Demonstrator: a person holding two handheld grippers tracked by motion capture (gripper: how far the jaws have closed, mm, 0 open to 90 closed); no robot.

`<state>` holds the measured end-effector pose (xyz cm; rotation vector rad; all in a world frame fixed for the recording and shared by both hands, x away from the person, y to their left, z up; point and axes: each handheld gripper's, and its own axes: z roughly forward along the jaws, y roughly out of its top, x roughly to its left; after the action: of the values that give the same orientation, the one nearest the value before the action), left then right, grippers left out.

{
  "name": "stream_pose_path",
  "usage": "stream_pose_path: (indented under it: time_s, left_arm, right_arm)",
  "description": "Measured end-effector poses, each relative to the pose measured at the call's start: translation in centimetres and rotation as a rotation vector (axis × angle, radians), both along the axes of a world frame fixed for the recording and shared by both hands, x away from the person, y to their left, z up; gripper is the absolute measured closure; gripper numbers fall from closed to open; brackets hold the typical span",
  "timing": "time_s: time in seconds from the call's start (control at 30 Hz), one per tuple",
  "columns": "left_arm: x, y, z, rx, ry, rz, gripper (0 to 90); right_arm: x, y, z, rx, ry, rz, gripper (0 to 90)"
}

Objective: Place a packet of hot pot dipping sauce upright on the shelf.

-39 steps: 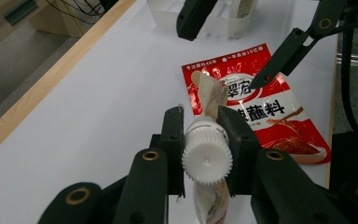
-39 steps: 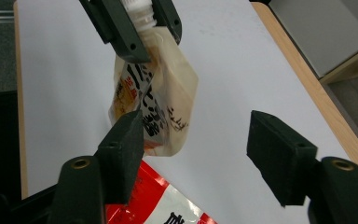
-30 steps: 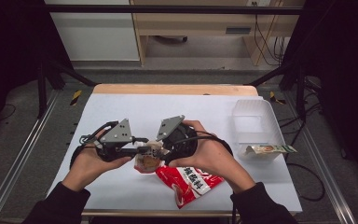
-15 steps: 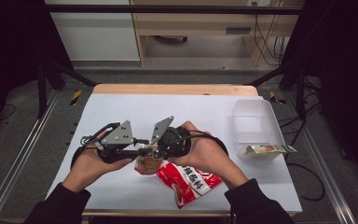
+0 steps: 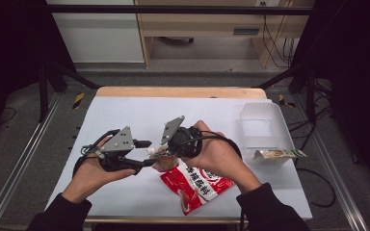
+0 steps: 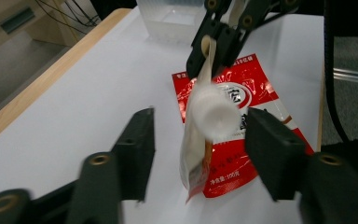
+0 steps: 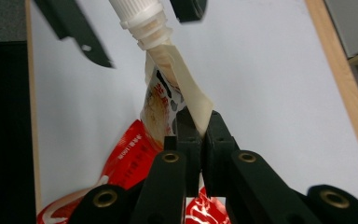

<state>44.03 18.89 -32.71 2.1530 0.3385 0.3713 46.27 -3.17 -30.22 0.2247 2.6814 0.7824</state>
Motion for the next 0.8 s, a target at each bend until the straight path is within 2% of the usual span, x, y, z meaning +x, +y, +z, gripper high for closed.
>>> stream_pose_path:
  time_s: [0.03,0.1,0.13,0.17,0.2,0.23,0.27,0.33,0.4,0.47,0.67,0.8]
  left_arm:
    - [-0.1,0.2,-0.1,-0.009,-0.001,0.009,36.7]
    - [-0.2,0.7,-0.5,-0.022,0.005,0.028,26.8]
    - [-0.4,1.3,-1.1,-0.036,0.009,0.056,25.3]
    - [-0.4,1.3,-1.1,-0.036,0.009,0.056,24.0]
    - [-0.6,1.9,-1.8,-0.042,0.011,0.092,22.0]
    - [-0.6,1.9,-1.8,-0.042,0.011,0.092,20.5]
    - [-0.7,2.4,-2.5,-0.050,0.014,0.120,18.8]
    - [-0.8,2.7,-2.9,-0.052,0.013,0.136,16.8]
    - [-0.9,3.3,-4.2,-0.065,0.024,0.177,14.7]
    - [-0.9,3.5,-5.2,-0.043,0.027,0.199,13.3]
    - [-0.7,4.2,-7.3,-0.072,0.058,0.250,10.3]
    - [-0.9,4.7,-8.8,-0.069,0.044,0.265,8.8]
  right_arm:
    - [0.0,0.0,0.0,0.000,0.000,0.000,87.6]
    - [0.3,-1.0,0.8,0.004,-0.030,-0.015,87.6]
    - [0.3,-1.4,1.0,0.002,-0.042,-0.020,87.6]
    - [0.3,-1.4,1.0,0.002,-0.042,-0.020,87.6]
    - [0.5,-2.0,1.4,0.005,-0.057,-0.025,87.6]
    - [0.5,-2.0,1.4,0.005,-0.057,-0.025,87.6]
    - [0.7,-2.7,1.6,0.008,-0.070,-0.035,87.6]
    - [0.8,-2.9,1.7,0.012,-0.070,-0.040,87.6]
    - [1.2,-3.9,1.9,0.012,-0.084,-0.055,87.6]
    - [1.4,-4.4,2.0,0.016,-0.090,-0.062,87.6]
    - [1.7,-5.6,2.3,0.028,-0.108,-0.055,87.5]
    - [1.9,-6.7,2.5,0.017,-0.124,-0.053,87.6]
